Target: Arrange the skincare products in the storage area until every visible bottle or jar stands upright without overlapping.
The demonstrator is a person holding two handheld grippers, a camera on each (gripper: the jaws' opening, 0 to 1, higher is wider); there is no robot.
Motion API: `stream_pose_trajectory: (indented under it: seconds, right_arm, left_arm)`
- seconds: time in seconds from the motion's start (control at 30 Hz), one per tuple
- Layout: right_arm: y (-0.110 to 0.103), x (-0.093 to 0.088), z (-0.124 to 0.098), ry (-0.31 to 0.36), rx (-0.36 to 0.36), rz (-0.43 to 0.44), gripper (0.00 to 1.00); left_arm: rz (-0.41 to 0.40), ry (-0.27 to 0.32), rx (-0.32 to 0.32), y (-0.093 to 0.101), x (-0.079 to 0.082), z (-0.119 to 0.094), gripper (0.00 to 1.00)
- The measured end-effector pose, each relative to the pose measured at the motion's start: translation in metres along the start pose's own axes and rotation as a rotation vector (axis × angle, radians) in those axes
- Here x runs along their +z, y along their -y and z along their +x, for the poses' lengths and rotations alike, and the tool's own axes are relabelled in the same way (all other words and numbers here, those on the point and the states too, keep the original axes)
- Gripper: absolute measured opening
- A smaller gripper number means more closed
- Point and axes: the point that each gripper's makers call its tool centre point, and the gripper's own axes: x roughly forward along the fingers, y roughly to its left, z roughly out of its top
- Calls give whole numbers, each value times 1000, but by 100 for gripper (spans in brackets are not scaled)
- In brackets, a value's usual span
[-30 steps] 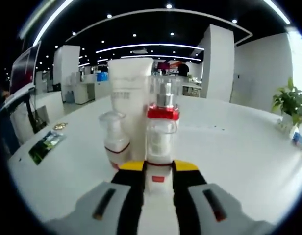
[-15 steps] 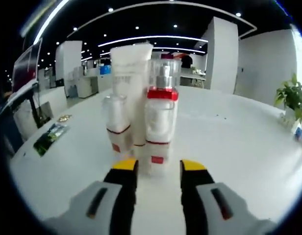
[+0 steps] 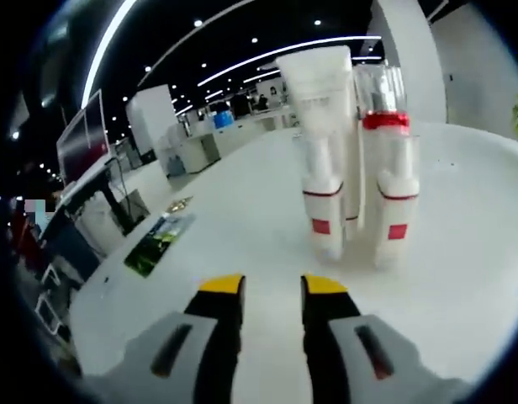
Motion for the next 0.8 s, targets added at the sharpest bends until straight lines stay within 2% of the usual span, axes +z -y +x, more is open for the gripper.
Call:
stream_pose_trajectory:
  seconds: [0.07, 0.3, 0.57, 0.8]
  right_arm:
    - [-3, 7, 6, 10, 14, 29, 27]
    - [-2, 23, 16, 45, 0, 22, 28]
    - [0, 32, 17, 52, -5, -16, 28]
    - [2, 31, 15, 42, -13, -24, 28]
  left_arm:
    - [-1, -3, -1, 0, -1, 0, 25]
    - [-3, -10, -1, -1, -2, 1, 24]
    - [-3, -14, 0, -2, -3, 2, 24]
    - [-3, -12, 1, -2, -3, 2, 24]
